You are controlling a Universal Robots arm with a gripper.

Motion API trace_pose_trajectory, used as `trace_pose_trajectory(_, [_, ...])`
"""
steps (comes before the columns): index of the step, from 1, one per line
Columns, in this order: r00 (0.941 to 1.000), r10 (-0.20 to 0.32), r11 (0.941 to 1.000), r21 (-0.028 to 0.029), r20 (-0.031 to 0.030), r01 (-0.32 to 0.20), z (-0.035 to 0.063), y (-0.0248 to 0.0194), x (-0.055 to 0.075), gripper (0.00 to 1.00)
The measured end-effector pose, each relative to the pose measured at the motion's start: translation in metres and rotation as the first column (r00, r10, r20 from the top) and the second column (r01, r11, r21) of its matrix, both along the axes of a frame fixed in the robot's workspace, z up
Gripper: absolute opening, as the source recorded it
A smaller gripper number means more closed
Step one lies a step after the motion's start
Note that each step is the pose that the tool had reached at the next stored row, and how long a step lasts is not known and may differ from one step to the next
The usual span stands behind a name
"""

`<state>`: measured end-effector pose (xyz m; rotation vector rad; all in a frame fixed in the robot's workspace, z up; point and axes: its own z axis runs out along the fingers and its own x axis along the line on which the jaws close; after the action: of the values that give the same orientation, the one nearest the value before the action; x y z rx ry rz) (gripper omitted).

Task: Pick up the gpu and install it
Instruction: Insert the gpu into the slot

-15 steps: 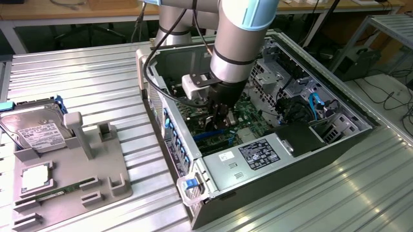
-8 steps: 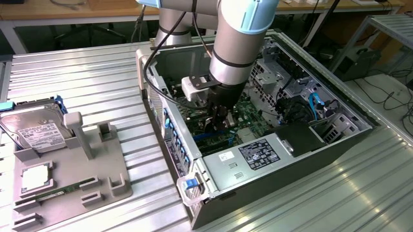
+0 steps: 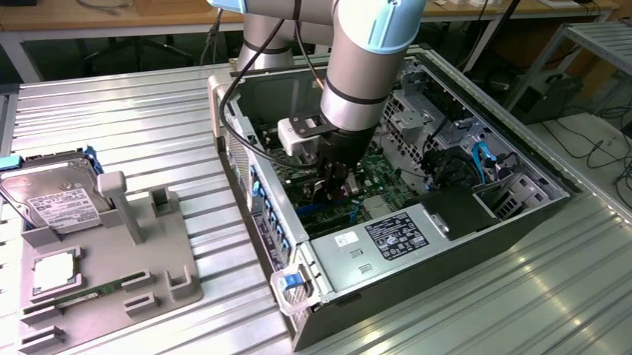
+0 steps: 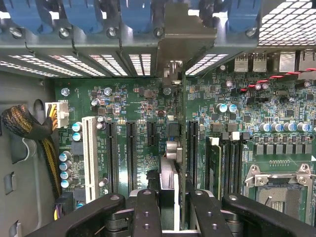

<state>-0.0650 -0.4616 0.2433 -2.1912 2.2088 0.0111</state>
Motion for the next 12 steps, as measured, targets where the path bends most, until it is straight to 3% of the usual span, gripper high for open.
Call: trace_pose_trajectory(12, [1.0000,0.000,1.0000,-0.0001,-0.0001,0.000,-0.0044,0.0000,0.0000,0.28])
